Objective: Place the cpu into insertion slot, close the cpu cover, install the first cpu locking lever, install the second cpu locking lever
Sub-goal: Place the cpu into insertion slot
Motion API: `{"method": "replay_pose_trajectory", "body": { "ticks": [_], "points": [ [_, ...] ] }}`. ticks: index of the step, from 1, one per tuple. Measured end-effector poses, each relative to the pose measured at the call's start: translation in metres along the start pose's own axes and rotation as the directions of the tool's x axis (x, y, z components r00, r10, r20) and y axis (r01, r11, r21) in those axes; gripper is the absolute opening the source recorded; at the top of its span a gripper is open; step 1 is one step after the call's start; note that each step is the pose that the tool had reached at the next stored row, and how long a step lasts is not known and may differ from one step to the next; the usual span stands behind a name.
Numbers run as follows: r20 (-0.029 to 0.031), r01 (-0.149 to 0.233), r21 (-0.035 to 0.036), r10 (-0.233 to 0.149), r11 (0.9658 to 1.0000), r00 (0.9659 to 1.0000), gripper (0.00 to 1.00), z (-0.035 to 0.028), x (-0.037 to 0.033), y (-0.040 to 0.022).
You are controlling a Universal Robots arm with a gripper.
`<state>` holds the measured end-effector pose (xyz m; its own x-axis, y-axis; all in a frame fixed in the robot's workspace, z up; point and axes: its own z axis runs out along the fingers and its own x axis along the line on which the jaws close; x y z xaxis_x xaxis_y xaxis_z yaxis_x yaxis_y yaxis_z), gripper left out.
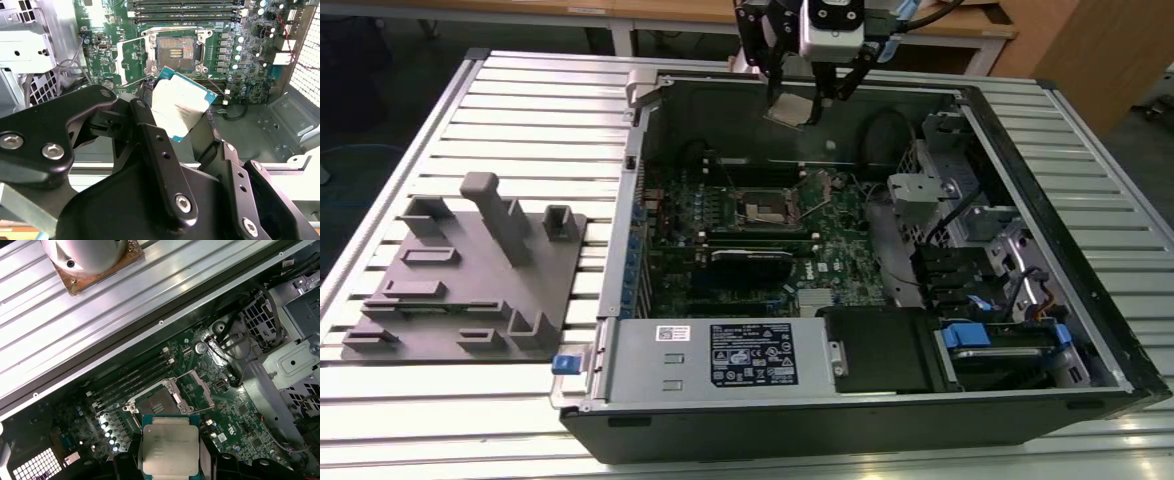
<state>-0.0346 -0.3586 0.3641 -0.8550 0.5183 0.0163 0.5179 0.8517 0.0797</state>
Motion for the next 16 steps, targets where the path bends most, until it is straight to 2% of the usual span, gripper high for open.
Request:
{"method": "replay_pose_trajectory", "body": {
  "ticks": [8, 12, 16],
  "points": [
    [0.0007, -0.009, -0.0002, 0.009, 1.0, 1.0, 0.54, 0.0, 0.0, 0.0],
    [0.0034, -0.042, -0.0008, 0.042, 0.9991, 0.9991, 0.54, 0.0001, 0.0, 0.0],
    [0.0071, -0.089, -0.0019, 0.089, 0.996, 0.996, 0.54, 0.0002, 0.0, 0.0]
  ]
}}
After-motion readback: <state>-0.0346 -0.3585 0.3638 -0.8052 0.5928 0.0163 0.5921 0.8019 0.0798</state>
